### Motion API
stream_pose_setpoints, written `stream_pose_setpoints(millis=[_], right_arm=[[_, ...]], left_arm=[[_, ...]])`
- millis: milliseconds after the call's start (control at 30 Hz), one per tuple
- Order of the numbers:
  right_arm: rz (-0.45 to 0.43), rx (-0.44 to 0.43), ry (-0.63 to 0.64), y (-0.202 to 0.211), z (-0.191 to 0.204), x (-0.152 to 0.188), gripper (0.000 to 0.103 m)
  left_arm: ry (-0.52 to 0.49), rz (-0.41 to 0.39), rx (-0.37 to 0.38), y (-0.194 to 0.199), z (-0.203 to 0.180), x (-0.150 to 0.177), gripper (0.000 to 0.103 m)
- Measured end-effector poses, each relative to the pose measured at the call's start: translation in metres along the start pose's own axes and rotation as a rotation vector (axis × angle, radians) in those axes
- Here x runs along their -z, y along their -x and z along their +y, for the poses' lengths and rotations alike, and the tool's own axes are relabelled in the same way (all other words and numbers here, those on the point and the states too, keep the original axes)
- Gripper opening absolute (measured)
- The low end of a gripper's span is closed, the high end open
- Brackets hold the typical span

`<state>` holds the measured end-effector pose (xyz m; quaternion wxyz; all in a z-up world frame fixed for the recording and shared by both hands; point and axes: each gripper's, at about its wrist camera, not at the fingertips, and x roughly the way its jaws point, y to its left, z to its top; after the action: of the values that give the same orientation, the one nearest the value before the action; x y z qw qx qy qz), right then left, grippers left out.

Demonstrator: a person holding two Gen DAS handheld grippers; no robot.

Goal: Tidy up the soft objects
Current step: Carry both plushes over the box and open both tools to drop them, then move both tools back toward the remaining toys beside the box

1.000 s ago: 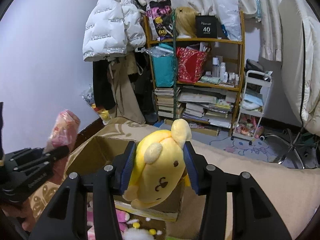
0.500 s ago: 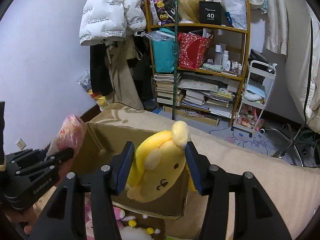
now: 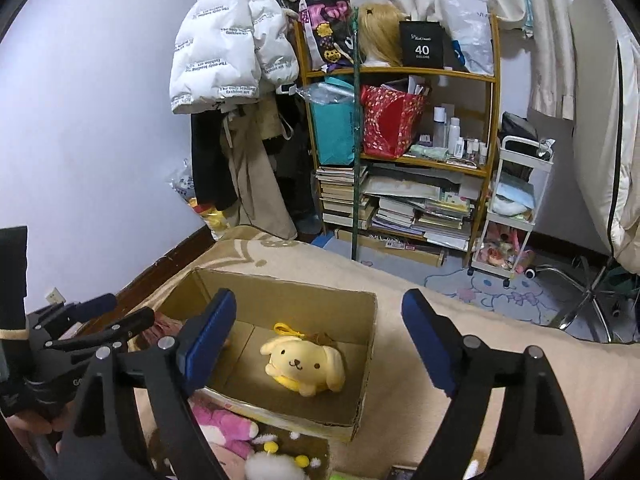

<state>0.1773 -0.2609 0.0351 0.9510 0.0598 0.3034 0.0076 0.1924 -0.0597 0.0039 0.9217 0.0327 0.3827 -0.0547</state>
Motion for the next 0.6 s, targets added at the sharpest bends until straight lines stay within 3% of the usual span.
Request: stream_pose_setpoints(millis=[100,200,300,400,600], right_arm=[[0.028,0.001,0.002,0.008,0.001,0.001,0.090],[0.030,-0.011,0.003,0.020,0.003,0.005,0.103],[0.003,-0.016,-0.007,0.036,0.005,0.010,0.103],[0.015,-0.007,-0.020,0.046,0.006,0.015,0.103],[0.052,-0.035,-0.021,0.062,0.009,0.030,0.103]], left_arm=[[0.008,-0.007,-0.013,0.013,0.001,-0.001,0.077],[0.027,-0.016,0.001,0.026,0.006,0.000,0.084],[0.028,-0.030,-0.014,0.041,0.009,0.005,0.086],[0.007,-0.038,-0.061,0.052,0.009,0.014,0.101],[-0.030,-0.026,-0.051,0.069,0.009,0.040,0.102]])
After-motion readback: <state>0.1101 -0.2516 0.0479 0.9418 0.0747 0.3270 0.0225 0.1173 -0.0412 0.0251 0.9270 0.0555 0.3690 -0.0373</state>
